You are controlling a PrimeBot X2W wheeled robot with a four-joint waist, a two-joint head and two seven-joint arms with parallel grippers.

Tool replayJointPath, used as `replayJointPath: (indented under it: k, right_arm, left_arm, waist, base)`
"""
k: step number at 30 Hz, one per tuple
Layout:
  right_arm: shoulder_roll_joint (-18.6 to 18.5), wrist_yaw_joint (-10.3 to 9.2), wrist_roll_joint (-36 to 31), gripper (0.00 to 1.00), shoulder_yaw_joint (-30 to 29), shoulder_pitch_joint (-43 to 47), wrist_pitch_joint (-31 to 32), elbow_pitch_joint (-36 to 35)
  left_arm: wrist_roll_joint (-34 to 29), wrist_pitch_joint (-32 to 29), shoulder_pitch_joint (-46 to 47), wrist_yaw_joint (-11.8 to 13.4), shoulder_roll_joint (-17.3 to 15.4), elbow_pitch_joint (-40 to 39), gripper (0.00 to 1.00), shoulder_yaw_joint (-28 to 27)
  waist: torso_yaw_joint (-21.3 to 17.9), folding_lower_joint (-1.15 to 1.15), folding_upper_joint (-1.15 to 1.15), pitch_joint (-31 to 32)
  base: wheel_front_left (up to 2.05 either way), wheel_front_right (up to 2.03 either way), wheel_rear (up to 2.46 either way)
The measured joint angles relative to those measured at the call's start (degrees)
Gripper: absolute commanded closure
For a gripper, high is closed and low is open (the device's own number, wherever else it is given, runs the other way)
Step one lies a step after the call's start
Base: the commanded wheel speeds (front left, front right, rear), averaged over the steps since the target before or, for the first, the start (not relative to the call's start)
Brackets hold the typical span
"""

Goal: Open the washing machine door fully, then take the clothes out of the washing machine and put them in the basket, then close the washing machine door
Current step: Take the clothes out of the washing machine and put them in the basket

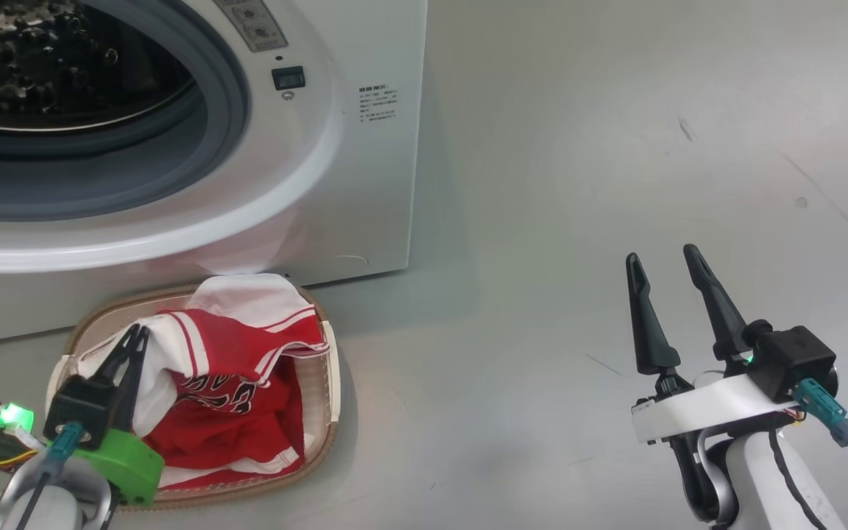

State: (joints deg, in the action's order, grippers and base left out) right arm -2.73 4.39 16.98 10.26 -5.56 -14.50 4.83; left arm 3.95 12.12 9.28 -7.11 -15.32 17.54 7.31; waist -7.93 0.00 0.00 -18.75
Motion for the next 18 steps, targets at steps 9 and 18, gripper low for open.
replayJointPath:
  k: [9,18]
  right_arm:
    - [0.04,0.00,0.00,0.00,0.92,-1.42,0.00,-0.73]
    - [0.10,-0.43,0.00,0.00,1.78,-2.28,0.00,-1.43]
  left_arm:
    - [0.01,-2.70,1.29,0.00,0.01,7.73,1.00,2.00]
    - [1.03,-5.00,6.81,-0.02,-0.03,14.43,1.00,2.36]
  waist:
    - [-2.35,0.00,0.00,-3.64]
    - [-4.94,0.00,0.00,-7.89]
  base:
    - [0.00,0.00,0.00]
    - [0.00,0.00,0.00]
